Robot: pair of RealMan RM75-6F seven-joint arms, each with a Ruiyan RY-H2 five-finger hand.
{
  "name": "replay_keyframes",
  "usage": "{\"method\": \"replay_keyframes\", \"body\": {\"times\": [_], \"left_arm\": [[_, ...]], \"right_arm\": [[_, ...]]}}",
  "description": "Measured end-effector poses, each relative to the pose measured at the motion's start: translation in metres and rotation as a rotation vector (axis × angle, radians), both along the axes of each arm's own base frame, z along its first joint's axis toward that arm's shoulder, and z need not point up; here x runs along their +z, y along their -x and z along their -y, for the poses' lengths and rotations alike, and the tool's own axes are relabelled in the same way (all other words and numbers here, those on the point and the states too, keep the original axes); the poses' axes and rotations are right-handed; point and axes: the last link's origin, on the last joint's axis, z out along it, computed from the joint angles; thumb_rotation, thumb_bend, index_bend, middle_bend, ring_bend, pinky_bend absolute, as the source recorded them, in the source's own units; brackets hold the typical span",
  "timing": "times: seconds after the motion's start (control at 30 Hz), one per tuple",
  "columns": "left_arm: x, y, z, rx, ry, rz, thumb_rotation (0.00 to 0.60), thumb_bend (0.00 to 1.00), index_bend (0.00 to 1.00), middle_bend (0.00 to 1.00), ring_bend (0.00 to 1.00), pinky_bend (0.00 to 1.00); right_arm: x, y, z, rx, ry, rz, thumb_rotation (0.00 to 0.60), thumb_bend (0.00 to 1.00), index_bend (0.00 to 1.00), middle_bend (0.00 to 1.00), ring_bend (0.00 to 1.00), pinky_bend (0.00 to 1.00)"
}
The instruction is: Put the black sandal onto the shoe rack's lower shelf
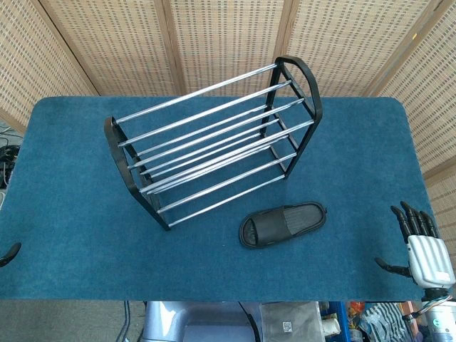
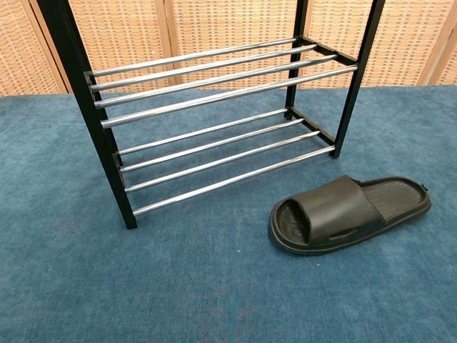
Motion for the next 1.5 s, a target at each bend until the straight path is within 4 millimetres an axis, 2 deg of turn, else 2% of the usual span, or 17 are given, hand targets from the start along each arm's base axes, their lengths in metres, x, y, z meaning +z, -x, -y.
{"method": "replay_keyframes", "body": {"times": [0.2, 0.4, 0.6, 0.7, 0.83, 1.13, 1.5], "left_arm": [[-0.001, 0.0, 0.0, 0.0, 0.003, -0.006, 0.6, 0.25, 0.0, 0.0, 0.0, 0.0], [0.0, 0.0, -0.002, 0.003, -0.003, -0.001, 0.6, 0.25, 0.0, 0.0, 0.0, 0.0], [-0.001, 0.0, -0.006, 0.008, -0.003, -0.002, 0.6, 0.25, 0.0, 0.0, 0.0, 0.0], [0.0, 0.001, -0.008, 0.012, -0.006, 0.002, 0.6, 0.25, 0.0, 0.0, 0.0, 0.0], [0.0, 0.002, -0.01, 0.019, -0.009, 0.004, 0.6, 0.25, 0.0, 0.0, 0.0, 0.0], [-0.003, 0.007, -0.023, 0.057, 0.014, -0.005, 0.6, 0.25, 0.0, 0.0, 0.0, 0.0], [-0.004, 0.009, -0.03, 0.08, 0.02, -0.009, 0.6, 0.25, 0.0, 0.0, 0.0, 0.0]], "right_arm": [[-0.005, 0.001, 0.002, 0.002, -0.039, 0.027, 0.6, 0.0, 0.0, 0.0, 0.0, 0.0], [-0.018, -0.002, 0.013, 0.038, -0.116, 0.058, 0.6, 0.0, 0.0, 0.0, 0.0, 0.0], [-0.038, -0.012, 0.04, 0.122, -0.236, 0.131, 0.6, 0.0, 0.0, 0.0, 0.0, 0.0], [-0.051, -0.018, 0.063, 0.179, -0.32, 0.165, 0.6, 0.0, 0.0, 0.0, 0.0, 0.0], [-0.072, -0.025, 0.096, 0.234, -0.425, 0.141, 0.6, 0.0, 0.0, 0.0, 0.0, 0.0], [-0.113, -0.042, 0.144, 0.236, -0.582, 0.109, 0.6, 0.0, 0.0, 0.0, 0.0, 0.0], [-0.136, -0.044, 0.16, 0.28, -0.644, -0.052, 0.6, 0.0, 0.0, 0.0, 0.0, 0.0]]}}
